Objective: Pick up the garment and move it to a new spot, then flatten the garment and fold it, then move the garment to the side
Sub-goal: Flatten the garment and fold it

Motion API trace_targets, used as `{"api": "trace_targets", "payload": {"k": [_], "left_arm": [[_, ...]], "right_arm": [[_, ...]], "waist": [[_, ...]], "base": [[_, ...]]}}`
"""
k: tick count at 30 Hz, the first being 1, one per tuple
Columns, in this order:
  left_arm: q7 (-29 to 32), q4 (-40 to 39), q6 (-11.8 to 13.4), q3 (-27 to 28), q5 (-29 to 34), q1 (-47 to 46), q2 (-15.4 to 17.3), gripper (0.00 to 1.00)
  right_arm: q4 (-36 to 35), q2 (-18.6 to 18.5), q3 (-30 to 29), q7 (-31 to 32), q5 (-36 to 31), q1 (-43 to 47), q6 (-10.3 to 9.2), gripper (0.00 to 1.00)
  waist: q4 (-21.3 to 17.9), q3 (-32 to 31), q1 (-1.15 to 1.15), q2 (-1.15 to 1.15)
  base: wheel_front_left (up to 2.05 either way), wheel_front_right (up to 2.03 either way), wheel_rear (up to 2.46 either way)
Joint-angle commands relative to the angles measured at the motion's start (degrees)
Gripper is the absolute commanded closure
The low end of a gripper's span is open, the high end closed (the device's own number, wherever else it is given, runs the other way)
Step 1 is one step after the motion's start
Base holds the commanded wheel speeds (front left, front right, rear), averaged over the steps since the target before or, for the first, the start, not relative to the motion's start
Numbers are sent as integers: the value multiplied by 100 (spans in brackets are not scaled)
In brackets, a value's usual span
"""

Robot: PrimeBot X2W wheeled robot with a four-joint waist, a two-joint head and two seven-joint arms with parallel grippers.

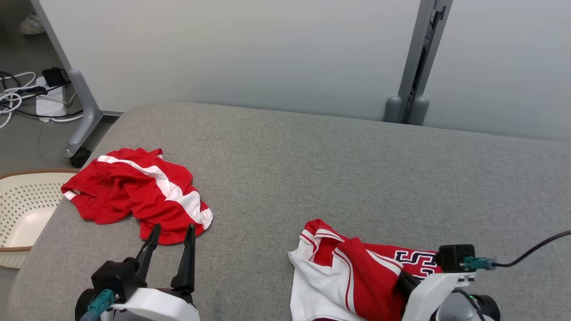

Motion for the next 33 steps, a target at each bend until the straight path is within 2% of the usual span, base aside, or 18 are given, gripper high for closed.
{"api": "trace_targets", "payload": {"k": [1, 10, 15, 16, 22, 23, 24, 25, 26, 33], "left_arm": [[1, 6, -23, 11, -7, -85, 31, 0], [-1, 16, 8, -12, -31, -63, 24, 0], [-10, 21, 33, 20, -61, -30, 18, 0], [-15, 16, 43, 28, -61, -15, 11, 0], [-27, -8, 61, 59, -61, 12, 19, 0], [-29, -15, 67, 56, -57, 15, 17, 0], [-32, -16, 69, 61, -51, 13, 18, 0], [-34, -24, 68, 72, -52, 12, 21, 0], [-36, -30, 69, 75, -52, 13, 24, 0], [-45, -79, 83, 146, -23, 34, 38, 0]], "right_arm": [[20, -6, 40, -52, 44, -47, 1, 100], [152, 104, 1578, -207, 552, -195, 1, 100], [24, 106, 2262, -290, 931, -275, 1, 100], [-91, 3, 2395, -406, 1030, -338, 1, 100], [-575, -396, 2318, -850, 1162, -504, 1, 100], [-666, -469, 2242, -914, 1160, -508, 1, 93], [-758, -540, 2170, -970, 1143, -506, 1, 62], [-860, -620, 2078, -1021, 1110, -501, 1, 24], [-952, -684, 1973, -1065, 1087, -492, 1, 0], [-1678, -1016, 1203, -1197, 712, -387, 1, 0]], "waist": [[26, 4, 0, 0], [168, 30, 0, 0], [117, 42, 0, 0], [54, 40, 0, 0], [-185, 13, 0, 0], [-229, 10, 0, 0], [-272, 4, 0, 0], [-314, -3, 0, 0], [-358, -6, 0, 0], [-645, -39, 0, 0]], "base": [[0, 0, 0], [0, 0, 0], [0, 0, 0], [0, 0, 0], [0, 0, 0], [0, 0, 0], [0, 0, 0], [0, 0, 0], [0, 0, 0], [0, 0, 0]]}}
